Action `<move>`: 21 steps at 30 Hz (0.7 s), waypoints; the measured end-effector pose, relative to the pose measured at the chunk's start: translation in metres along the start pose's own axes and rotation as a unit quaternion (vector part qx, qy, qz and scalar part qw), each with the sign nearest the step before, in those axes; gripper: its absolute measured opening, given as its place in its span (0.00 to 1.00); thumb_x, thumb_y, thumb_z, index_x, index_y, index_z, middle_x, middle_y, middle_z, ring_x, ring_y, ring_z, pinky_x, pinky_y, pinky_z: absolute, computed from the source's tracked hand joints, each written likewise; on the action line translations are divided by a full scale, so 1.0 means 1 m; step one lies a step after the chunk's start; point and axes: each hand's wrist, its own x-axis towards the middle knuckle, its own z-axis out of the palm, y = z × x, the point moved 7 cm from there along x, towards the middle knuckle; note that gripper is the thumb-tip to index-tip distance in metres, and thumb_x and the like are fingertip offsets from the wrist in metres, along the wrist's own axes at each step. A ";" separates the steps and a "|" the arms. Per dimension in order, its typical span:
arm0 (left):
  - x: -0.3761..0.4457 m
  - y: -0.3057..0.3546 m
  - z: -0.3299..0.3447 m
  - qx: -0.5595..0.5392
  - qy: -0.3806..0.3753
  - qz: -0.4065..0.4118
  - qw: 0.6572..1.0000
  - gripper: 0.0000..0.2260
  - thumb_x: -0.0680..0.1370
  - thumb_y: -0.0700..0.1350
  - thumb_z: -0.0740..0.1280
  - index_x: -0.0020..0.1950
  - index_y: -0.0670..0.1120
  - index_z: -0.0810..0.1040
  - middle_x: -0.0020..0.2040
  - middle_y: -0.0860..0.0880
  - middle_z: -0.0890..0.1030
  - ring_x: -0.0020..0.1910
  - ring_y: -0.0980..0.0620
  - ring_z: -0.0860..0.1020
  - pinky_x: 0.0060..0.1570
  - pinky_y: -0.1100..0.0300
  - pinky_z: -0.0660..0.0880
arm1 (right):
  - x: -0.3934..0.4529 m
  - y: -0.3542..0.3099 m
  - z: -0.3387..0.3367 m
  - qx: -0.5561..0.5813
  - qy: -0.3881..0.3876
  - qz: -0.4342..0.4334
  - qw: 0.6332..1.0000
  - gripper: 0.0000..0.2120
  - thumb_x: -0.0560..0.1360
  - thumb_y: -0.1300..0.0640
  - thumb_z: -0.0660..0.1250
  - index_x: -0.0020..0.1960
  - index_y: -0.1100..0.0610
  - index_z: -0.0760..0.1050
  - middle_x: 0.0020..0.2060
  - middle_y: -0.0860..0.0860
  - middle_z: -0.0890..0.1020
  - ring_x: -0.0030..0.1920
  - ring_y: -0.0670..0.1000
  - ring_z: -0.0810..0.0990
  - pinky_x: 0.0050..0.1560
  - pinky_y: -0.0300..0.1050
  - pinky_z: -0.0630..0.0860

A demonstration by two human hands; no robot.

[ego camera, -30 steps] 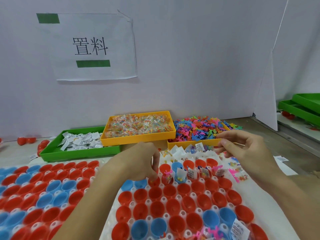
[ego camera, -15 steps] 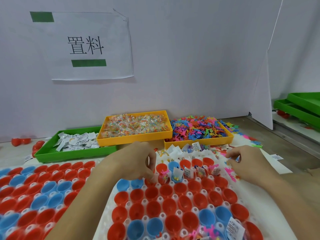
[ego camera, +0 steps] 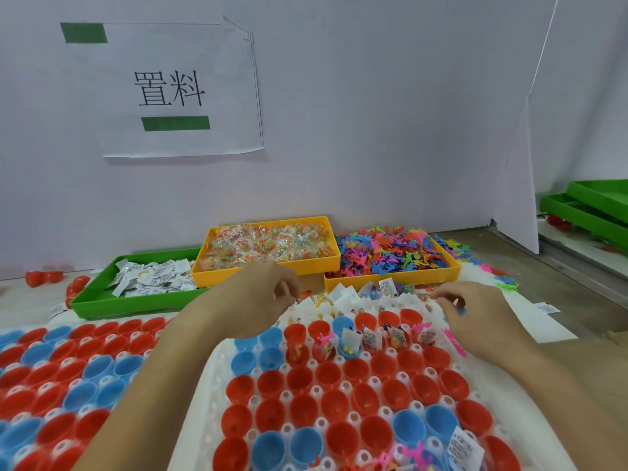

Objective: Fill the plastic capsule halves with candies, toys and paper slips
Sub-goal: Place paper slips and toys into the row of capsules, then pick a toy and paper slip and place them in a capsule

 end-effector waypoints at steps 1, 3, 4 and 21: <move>0.001 0.000 0.002 -0.002 -0.005 0.001 1.000 0.07 0.82 0.44 0.62 0.50 0.55 0.78 0.46 0.56 0.80 0.44 0.58 0.79 0.43 0.65 0.76 | 0.000 -0.004 -0.001 0.019 0.010 -0.011 1.000 0.09 0.80 0.62 0.65 0.53 0.54 0.84 0.46 0.47 0.83 0.42 0.40 0.75 0.43 0.31 0.68; 0.002 0.000 0.008 0.000 -0.019 0.001 1.000 0.09 0.83 0.44 0.60 0.57 0.53 0.79 0.52 0.55 0.81 0.50 0.57 0.78 0.50 0.62 0.76 | -0.001 -0.010 -0.002 0.059 0.020 -0.022 0.998 0.10 0.81 0.61 0.64 0.52 0.52 0.83 0.44 0.43 0.82 0.43 0.37 0.77 0.40 0.27 0.67; 0.002 0.000 0.011 0.005 -0.027 0.000 1.000 0.10 0.83 0.45 0.60 0.59 0.53 0.78 0.55 0.54 0.80 0.52 0.56 0.78 0.52 0.62 0.75 | -0.002 -0.011 -0.001 0.076 0.019 -0.023 0.997 0.10 0.81 0.60 0.63 0.52 0.52 0.82 0.44 0.43 0.81 0.45 0.38 0.78 0.40 0.27 0.68; 0.001 -0.010 0.017 0.007 -0.068 -0.009 0.998 0.11 0.83 0.49 0.60 0.65 0.56 0.75 0.62 0.55 0.77 0.58 0.56 0.76 0.60 0.58 0.74 | 0.030 -0.036 0.028 0.119 -0.173 0.044 0.977 0.25 0.84 0.42 0.47 0.58 0.49 0.82 0.53 0.43 0.80 0.58 0.44 0.75 0.57 0.42 0.67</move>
